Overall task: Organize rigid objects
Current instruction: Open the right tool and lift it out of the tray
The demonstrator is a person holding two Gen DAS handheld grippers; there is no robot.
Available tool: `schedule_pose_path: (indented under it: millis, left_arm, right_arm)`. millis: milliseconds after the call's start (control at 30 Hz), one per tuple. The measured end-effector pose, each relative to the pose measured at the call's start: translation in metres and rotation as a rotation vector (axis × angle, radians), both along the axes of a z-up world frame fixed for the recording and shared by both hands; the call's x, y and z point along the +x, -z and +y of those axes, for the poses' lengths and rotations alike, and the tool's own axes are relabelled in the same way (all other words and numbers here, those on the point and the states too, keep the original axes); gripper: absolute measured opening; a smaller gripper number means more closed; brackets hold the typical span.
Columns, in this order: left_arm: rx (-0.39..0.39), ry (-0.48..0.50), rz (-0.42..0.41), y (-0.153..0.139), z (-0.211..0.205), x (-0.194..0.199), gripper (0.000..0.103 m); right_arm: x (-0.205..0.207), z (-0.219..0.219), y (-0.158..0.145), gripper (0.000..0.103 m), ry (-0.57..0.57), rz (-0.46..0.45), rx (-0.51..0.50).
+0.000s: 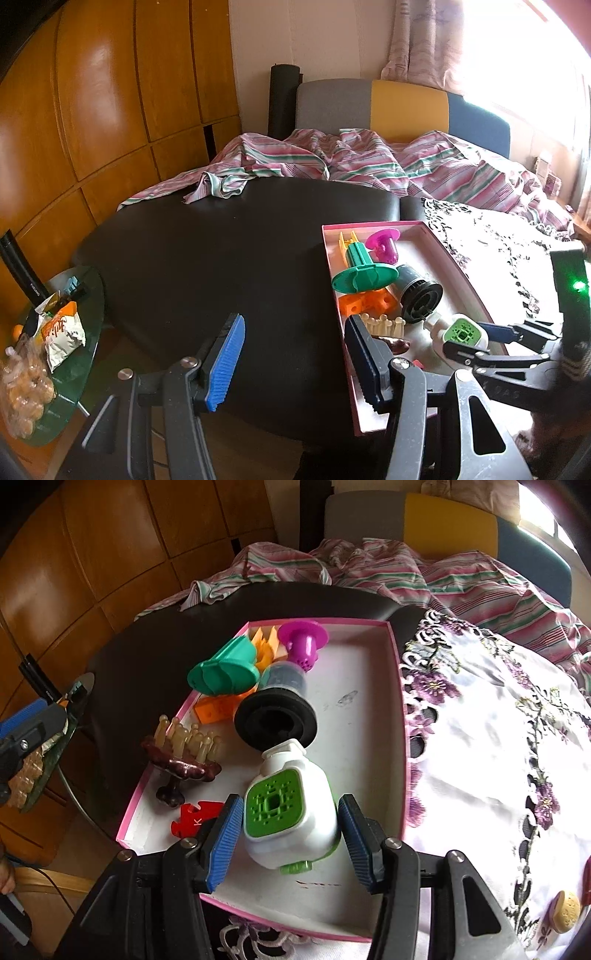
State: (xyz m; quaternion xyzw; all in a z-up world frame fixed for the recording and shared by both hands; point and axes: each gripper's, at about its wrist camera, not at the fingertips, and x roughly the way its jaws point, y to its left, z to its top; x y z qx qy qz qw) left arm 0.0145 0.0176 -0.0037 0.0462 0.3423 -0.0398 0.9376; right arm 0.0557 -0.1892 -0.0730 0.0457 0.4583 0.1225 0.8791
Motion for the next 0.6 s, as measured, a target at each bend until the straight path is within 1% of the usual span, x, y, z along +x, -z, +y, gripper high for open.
schedule_pose_path:
  millis: [267, 400, 500, 600]
  left_arm:
    - [0.012, 0.021, -0.008, -0.001, -0.007, -0.003, 0.058]
    - [0.015, 0.034, -0.008, -0.002, -0.012, -0.003, 0.058]
    - [0.016, 0.053, -0.01, -0.004, -0.018, -0.003, 0.058]
    - [0.013, 0.077, -0.013, -0.006, -0.026, -0.003, 0.058]
  right_arm:
    - [-0.009, -0.025, -0.015, 0.054, 0.04, -0.026, 0.011]
    - [-0.013, -0.043, -0.021, 0.054, 0.066, -0.026, 0.01]
    - [-0.016, -0.065, -0.026, 0.054, 0.102, -0.019, 0.008]
    - [-0.02, -0.095, -0.031, 0.054, 0.164, -0.02, 0.004]
